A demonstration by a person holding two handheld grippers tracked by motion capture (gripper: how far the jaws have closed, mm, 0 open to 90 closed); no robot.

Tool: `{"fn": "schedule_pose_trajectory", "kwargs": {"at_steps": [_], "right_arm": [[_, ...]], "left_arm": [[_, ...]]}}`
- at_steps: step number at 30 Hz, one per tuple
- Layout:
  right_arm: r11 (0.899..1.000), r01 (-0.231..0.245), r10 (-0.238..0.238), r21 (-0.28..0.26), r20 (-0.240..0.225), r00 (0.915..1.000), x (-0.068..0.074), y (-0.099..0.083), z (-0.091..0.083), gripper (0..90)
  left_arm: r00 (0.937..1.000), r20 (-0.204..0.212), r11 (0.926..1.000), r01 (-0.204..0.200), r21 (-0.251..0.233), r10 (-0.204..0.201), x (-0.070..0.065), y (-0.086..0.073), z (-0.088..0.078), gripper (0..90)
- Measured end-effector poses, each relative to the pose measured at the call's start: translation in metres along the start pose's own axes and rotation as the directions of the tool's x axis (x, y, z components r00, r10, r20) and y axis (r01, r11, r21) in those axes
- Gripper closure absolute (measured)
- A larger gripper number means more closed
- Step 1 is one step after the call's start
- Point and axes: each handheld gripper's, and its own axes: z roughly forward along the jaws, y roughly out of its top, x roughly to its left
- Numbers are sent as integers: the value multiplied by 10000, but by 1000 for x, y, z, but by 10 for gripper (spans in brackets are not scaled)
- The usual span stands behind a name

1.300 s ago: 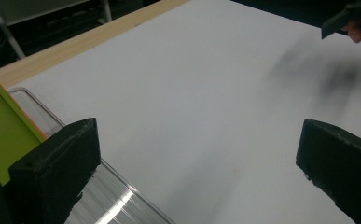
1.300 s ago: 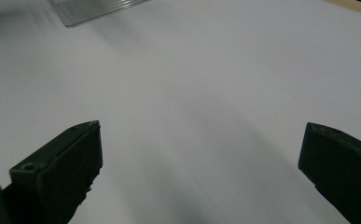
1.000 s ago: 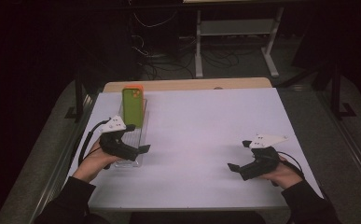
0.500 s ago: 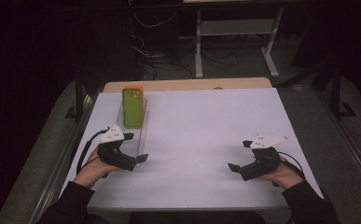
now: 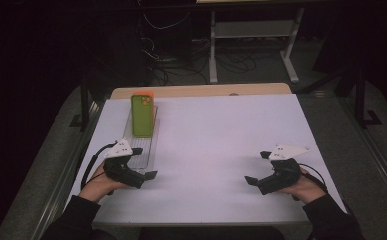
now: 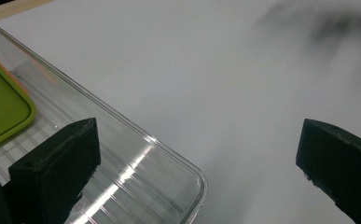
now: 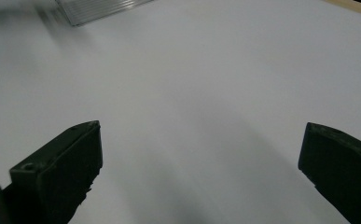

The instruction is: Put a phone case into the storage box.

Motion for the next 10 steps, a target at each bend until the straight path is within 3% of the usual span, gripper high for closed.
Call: {"fn": "schedule_pose_trajectory", "kwargs": {"at_steps": [10], "right_arm": [[9999,62,-62,-88,59,10000,-1,0,-1,0]], "left_arm": [[10000,85,10000,-44,16,44,0,0,1,0]]}}
